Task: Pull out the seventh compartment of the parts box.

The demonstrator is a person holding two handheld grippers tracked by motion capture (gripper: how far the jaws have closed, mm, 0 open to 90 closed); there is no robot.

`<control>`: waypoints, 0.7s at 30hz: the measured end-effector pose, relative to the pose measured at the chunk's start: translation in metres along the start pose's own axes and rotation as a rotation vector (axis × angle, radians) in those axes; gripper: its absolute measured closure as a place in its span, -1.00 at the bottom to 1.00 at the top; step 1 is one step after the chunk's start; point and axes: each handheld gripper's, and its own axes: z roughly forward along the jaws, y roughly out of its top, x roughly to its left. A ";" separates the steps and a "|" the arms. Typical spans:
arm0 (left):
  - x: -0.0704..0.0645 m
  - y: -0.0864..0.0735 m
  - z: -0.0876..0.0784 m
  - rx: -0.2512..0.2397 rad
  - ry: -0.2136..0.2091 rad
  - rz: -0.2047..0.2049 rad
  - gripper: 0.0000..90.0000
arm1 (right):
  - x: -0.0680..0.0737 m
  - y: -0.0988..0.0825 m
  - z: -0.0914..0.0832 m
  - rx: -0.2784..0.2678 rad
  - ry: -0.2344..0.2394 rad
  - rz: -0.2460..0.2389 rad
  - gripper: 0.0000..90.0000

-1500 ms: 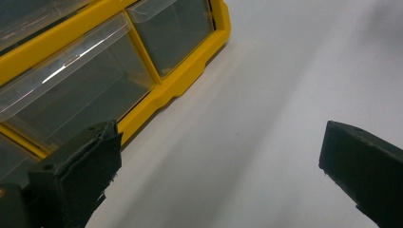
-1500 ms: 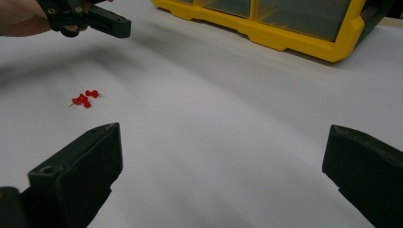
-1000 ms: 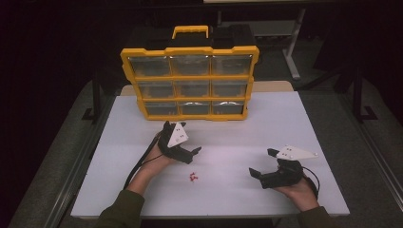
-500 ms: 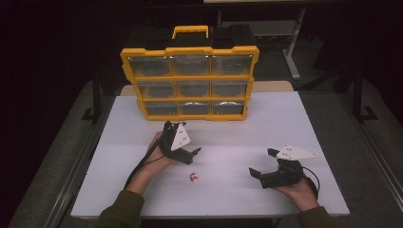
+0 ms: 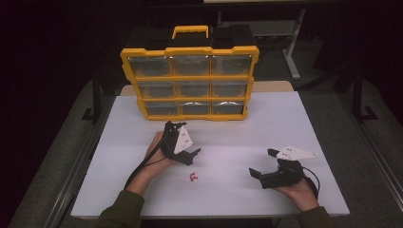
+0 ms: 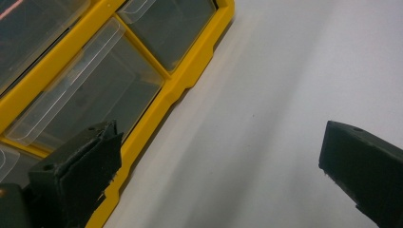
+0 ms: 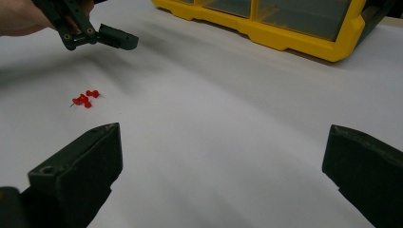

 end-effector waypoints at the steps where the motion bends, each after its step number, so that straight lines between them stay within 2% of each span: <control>1: -0.001 0.000 0.000 -0.001 0.003 0.004 -1.00 | 0.000 0.000 0.000 0.000 0.000 -0.001 -1.00; 8: -0.002 0.001 0.001 0.010 0.018 0.038 -1.00 | 0.000 0.000 0.000 0.001 0.001 -0.001 -1.00; 9: -0.003 0.000 0.002 -0.001 0.021 0.026 -1.00 | 0.000 0.000 0.000 0.001 0.001 -0.001 -1.00; 12: -0.003 0.001 0.001 0.017 0.026 0.052 -1.00 | 0.000 0.000 0.000 0.001 0.001 -0.001 -1.00; 19: -0.006 0.001 0.002 0.015 0.044 0.085 -1.00 | 0.000 0.000 0.000 0.001 0.001 -0.001 -1.00; 21: -0.006 0.002 0.001 0.026 0.050 0.109 -1.00 | 0.000 0.000 0.000 0.001 0.001 -0.001 -1.00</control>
